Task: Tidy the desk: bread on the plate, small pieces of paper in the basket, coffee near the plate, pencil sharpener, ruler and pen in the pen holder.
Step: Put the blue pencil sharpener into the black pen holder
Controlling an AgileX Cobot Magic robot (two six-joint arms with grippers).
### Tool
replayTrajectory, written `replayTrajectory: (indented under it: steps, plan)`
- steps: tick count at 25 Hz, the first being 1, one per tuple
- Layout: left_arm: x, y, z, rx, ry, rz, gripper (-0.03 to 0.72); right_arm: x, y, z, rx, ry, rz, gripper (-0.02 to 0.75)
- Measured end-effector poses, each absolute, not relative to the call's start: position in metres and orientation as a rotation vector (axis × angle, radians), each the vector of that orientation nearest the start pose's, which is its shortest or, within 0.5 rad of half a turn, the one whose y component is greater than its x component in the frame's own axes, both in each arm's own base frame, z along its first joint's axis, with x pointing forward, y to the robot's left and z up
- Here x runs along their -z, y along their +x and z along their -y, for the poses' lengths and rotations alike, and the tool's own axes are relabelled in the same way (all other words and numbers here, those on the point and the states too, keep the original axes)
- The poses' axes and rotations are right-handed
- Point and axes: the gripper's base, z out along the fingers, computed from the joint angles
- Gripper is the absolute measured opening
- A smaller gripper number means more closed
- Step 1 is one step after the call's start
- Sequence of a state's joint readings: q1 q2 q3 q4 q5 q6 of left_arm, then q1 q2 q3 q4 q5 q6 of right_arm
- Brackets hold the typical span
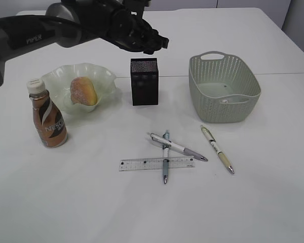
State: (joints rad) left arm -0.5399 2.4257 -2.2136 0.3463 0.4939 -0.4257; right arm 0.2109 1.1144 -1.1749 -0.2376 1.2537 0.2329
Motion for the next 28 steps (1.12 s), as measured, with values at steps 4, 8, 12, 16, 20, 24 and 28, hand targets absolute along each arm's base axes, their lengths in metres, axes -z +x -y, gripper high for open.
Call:
replayTrajectory:
  steps: [4, 8, 12, 16, 20, 24, 28]
  plan:
    - [-0.219, 0.492, 0.278, 0.205, 0.361, -2.132, 0.370, -0.373, 0.195, -0.021, 0.177, 0.002, -2.632, 0.467]
    - [-0.220, 0.492, 0.278, 0.210, 0.362, -2.126, 0.370, -0.373, 0.195, -0.021, 0.177, 0.002, -2.632, 0.467]
    - [-0.221, 0.490, 0.276, 0.193, 0.358, -2.150, 0.370, -0.373, 0.195, -0.021, 0.178, -0.001, -2.632, 0.467]
    - [-0.235, 0.483, 0.269, 0.146, 0.341, -2.210, 0.370, -0.373, 0.195, -0.021, 0.178, -0.001, -2.632, 0.467]
    - [-0.252, 0.471, 0.263, 0.127, 0.367, -2.288, 0.359, -0.373, 0.195, -0.021, 0.178, -0.001, -2.632, 0.467]
    - [-0.259, 0.456, 0.263, 0.162, 0.488, -2.396, 0.343, -0.373, 0.195, -0.021, 0.178, -0.001, -2.632, 0.467]
    - [-0.250, 0.439, 0.265, 0.210, 0.687, -2.548, 0.340, -0.373, 0.195, -0.021, 0.178, -0.001, -2.632, 0.467]
